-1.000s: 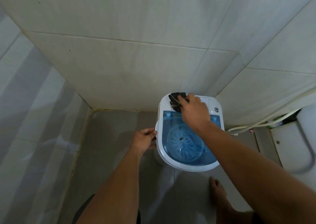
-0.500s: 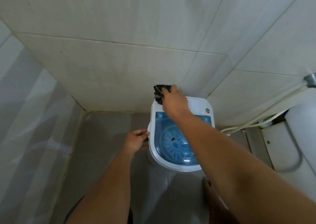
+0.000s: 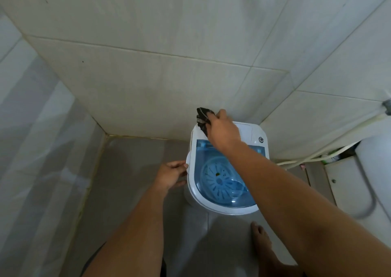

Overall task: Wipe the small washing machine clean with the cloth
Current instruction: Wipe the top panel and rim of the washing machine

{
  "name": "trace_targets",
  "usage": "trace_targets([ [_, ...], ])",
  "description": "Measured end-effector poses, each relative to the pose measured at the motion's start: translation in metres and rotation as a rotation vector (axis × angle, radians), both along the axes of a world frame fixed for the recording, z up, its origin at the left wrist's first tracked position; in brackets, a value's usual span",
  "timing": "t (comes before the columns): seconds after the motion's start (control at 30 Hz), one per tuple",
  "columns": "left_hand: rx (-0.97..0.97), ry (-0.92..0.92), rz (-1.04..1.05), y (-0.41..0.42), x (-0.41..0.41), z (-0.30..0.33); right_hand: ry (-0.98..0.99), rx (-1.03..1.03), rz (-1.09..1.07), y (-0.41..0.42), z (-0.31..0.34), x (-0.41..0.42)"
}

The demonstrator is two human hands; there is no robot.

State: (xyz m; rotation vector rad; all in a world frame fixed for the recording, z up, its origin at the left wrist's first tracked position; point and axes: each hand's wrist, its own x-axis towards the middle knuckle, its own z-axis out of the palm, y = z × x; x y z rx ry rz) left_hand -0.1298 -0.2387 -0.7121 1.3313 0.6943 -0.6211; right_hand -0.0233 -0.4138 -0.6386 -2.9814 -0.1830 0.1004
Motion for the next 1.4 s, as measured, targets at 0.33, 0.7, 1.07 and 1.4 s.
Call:
trace_targets([
  [0.33, 0.207, -0.202, -0.178, -0.004, -0.01, -0.001, 0.03, -0.045, 0.302, 0.006, -0.005, -0.031],
  [0.7, 0.3, -0.284, -0.27, -0.003, -0.017, -0.036, -0.069, -0.077, 0.516, 0.012, -0.023, -0.064],
  [1.07, 0.212, -0.235, -0.258, -0.003, -0.015, -0.015, -0.043, -0.091, 0.13, 0.026, -0.016, -0.016],
  [1.4, 0.232, -0.284, -0.259, -0.007, -0.019, -0.017, -0.168, 0.195, 0.14, 0.002, 0.004, 0.0],
])
